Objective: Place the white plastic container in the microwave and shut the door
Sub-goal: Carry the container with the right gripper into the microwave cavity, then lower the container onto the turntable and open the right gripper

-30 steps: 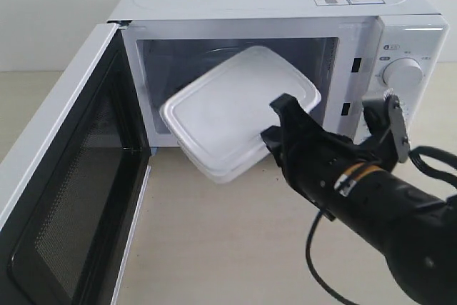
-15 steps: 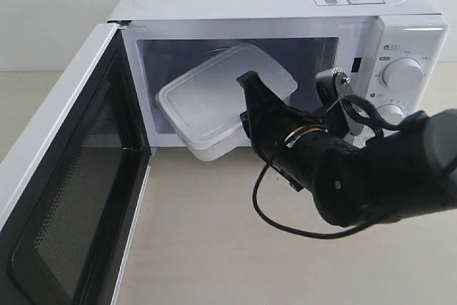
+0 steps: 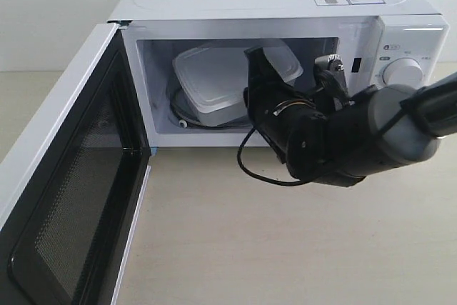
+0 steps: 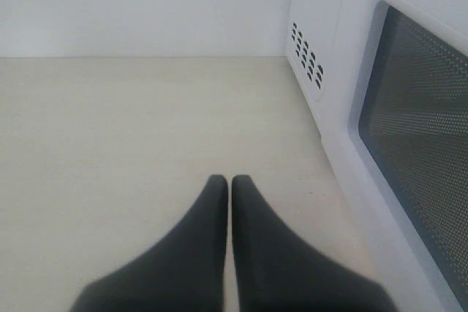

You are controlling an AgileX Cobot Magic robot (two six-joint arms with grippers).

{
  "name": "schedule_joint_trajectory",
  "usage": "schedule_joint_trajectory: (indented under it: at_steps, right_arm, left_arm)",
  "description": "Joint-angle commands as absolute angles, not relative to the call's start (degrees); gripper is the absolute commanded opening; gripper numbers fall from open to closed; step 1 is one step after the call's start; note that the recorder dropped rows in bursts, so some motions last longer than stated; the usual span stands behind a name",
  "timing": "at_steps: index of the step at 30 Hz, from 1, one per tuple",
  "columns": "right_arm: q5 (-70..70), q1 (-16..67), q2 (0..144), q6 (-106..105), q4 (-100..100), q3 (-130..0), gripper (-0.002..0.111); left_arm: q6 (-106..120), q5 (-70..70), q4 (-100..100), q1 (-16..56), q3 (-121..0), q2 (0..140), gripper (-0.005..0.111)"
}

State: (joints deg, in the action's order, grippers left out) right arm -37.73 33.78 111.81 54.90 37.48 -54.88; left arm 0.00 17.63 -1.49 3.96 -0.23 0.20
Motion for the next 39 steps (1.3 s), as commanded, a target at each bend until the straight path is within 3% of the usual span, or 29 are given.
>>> schedule_joint_trajectory:
  at_steps: [1,18,21,25,27,30,36,39]
  right_arm:
    - [-39.43,33.5,114.39,58.26,37.57,-58.49,0.0]
    - [-37.95,33.5,116.67,57.91,40.39,-61.3,0.001]
    - [-37.95,33.5,116.67,55.46,40.39,-61.3,0.017]
    - [-37.87,33.5,116.67,53.87,40.39,-61.3,0.053]
    - [-37.87,33.5,116.67,53.2,40.98,-61.3,0.061]
    - [-37.87,33.64,116.67,53.48,40.98,-61.3,0.053]
    - [-32.37,33.73,115.41,53.36,38.41,-61.3,0.0]
    - [-27.92,33.73,114.3,52.85,37.5,-60.9,0.0]
  left_arm:
    - [0.42,17.46,-1.66,3.78,0.0,0.0,0.004]
    - [0.42,17.3,-1.66,3.78,0.0,0.0,0.004]
    - [0.42,17.3,-1.66,3.78,0.0,0.0,0.004]
    - [0.42,17.3,-1.66,3.78,0.0,0.0,0.004]
    - [0.42,17.3,-1.66,3.78,0.0,0.0,0.004]
    - [0.42,17.3,-1.66,3.78,0.0,0.0,0.004]
    - [0.42,17.2,-1.66,3.78,0.0,0.0,0.004]
    - [0.42,17.2,-1.66,3.78,0.0,0.0,0.004]
